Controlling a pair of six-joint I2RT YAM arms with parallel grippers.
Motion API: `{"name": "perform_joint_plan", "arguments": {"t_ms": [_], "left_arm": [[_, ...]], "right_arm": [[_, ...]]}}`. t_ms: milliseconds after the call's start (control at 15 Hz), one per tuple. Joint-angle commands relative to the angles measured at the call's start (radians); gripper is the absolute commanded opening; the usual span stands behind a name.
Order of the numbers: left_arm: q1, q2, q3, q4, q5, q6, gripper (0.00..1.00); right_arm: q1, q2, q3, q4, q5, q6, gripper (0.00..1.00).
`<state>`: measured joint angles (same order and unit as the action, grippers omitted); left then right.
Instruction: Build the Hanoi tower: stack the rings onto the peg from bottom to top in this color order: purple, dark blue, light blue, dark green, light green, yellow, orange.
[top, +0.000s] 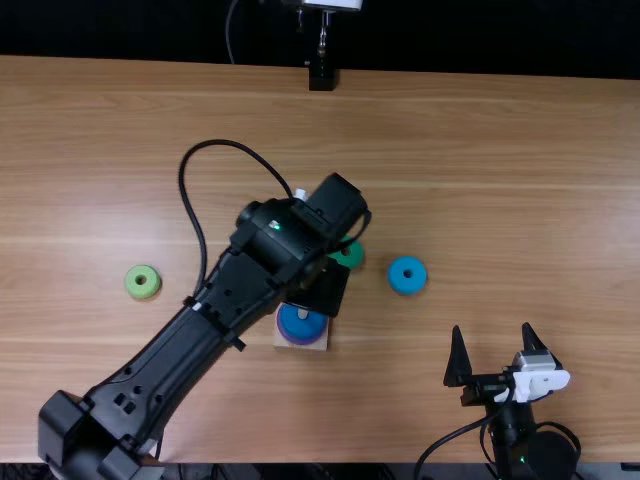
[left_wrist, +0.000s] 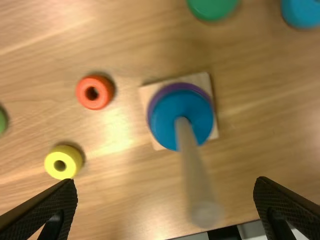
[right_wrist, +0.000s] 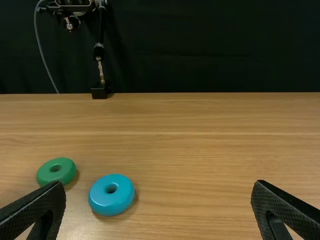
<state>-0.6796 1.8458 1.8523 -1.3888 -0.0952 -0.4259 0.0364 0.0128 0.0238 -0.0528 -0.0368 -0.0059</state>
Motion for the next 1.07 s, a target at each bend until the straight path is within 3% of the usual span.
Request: {"name": "perform_joint_plan", "arguments": {"t_ms": [0,133,333,467,733,1000], "left_arm": [[0.037,-0.068,0.041,-0.001,-0.001,-0.009,1.0],[0.089,-0.109,0.048,0.045,-0.001,-0.007,1.0],[0.141,-0.201,0.01,0.238,-0.001,-0.007,1.0],[0.218,-0.281,-0.071,0.332,-0.004,-0.005,1.0],[0.446,-0.563,-0.438,0.538,-0.013,-0.007,1.0],[0.534,-0.898,-0.855,0.761,-0.015,-0.003,1.0]], "right_arm": [[-0.013,-0.013,-0.009,0.006,-0.006,-0.003,1.0],[-0.013,-0.013,-0.009,0.004,-0.006,-0.003,1.0],[-0.013,-0.013,-0.009,0.006,-0.006,-0.003,1.0],[-0.013,-0.013,-0.009,0.004,-0.006,-0.003,1.0],[-0.013,-0.013,-0.009,0.006,-0.006,-0.003,1.0],[-0.013,-0.013,-0.009,0.004,-0.006,-0.005,1.0]]}}
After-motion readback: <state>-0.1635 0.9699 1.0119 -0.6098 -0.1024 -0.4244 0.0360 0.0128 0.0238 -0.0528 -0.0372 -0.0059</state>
